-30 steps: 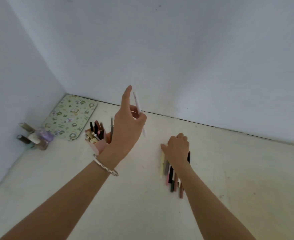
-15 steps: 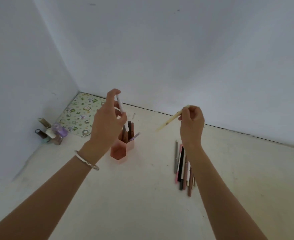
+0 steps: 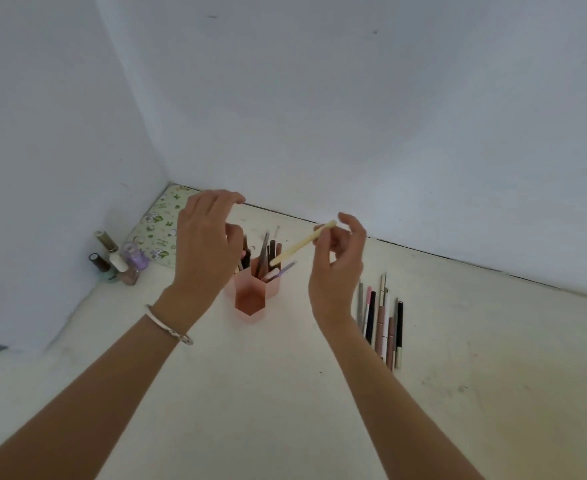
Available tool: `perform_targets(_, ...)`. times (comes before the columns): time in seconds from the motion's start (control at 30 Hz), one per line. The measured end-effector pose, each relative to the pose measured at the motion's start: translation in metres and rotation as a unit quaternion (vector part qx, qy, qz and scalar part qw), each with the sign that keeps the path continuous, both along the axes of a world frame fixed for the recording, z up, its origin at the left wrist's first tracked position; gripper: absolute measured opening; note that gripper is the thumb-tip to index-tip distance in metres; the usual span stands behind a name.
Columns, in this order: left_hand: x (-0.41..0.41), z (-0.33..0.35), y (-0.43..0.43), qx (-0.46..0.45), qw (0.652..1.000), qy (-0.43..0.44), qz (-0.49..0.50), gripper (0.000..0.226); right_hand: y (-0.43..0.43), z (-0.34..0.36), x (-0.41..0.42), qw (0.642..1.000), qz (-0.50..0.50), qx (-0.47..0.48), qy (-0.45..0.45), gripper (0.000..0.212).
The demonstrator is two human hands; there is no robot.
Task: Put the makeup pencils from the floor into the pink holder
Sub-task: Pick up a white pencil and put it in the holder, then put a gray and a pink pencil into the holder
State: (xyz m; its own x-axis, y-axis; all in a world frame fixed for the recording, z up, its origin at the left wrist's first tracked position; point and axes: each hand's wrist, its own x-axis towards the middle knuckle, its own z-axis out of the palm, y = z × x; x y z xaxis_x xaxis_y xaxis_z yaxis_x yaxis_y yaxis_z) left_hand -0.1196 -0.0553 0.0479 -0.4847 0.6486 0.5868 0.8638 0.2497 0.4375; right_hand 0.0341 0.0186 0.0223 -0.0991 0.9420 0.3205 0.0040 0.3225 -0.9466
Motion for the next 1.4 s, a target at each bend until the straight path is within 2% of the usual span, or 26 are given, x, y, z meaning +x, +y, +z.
perform_targets(0.1, 0.000, 0.010, -0.003, 0.020, 0.999, -0.034, -0.005, 0.041, -0.009, -0.021, -0.008, 0.992, 0.056, 0.041, -0.103, 0.020)
perform_targets(0.17, 0.004, 0.012, -0.004, 0.021, 0.998, -0.054, -0.007, 0.041, -0.013, -0.033, -0.011, 0.974, 0.085, 0.099, -0.188, 0.015)
perform_targets(0.23, 0.010, 0.013, -0.003, 0.018, 0.997, -0.071, -0.008, 0.042, -0.015, -0.041, -0.012, 0.951, 0.070, 0.165, -0.253, 0.014)
perform_targets(0.37, 0.044, 0.010, 0.005, 0.028, 0.992, -0.112, -0.052, 0.037, -0.002, -0.031, 0.010, 0.972, -0.030, 0.154, -0.176, 0.024)
perform_targets(0.47, 0.086, -0.001, 0.022, -0.005, 0.984, -0.139, -0.113, 0.025, 0.023, -0.014, 0.039, 0.983, -0.100, 0.095, -0.125, 0.030)
perform_targets(0.63, 0.137, -0.031, 0.045, -0.061, 0.968, -0.203, -0.134, 0.021, 0.053, -0.006, 0.086, 0.980, -0.149, 0.052, -0.119, 0.038)
perform_targets(0.73, 0.157, -0.058, 0.058, -0.175, 0.946, -0.227, -0.152, 0.020, 0.060, -0.015, 0.103, 0.980, -0.160, 0.011, -0.116, 0.034)
perform_targets(0.83, 0.168, -0.086, 0.078, -0.316, 0.905, -0.264, -0.110, 0.028, 0.062, -0.025, 0.115, 0.981, -0.159, -0.022, -0.110, 0.031)
perform_targets(0.93, 0.177, -0.106, 0.091, -0.402, 0.877, -0.254, -0.066, 0.028, 0.066, -0.035, 0.124, 0.981, -0.146, -0.048, -0.120, 0.035)
perform_targets(1.07, 0.190, -0.117, 0.105, -0.415, 0.881, -0.225, -0.036, 0.025, 0.068, -0.048, 0.131, 0.980, -0.121, -0.075, -0.139, 0.033)
perform_targets(1.27, 0.199, -0.123, 0.121, -0.418, 0.895, -0.155, -0.010, 0.037, 0.071, -0.060, 0.137, 0.978, -0.111, -0.091, -0.150, 0.033)
perform_targets(1.4, 0.200, -0.128, 0.128, -0.418, 0.895, -0.154, -0.017, 0.028, 0.074, -0.066, 0.141, 0.976, -0.113, -0.101, -0.159, 0.032)
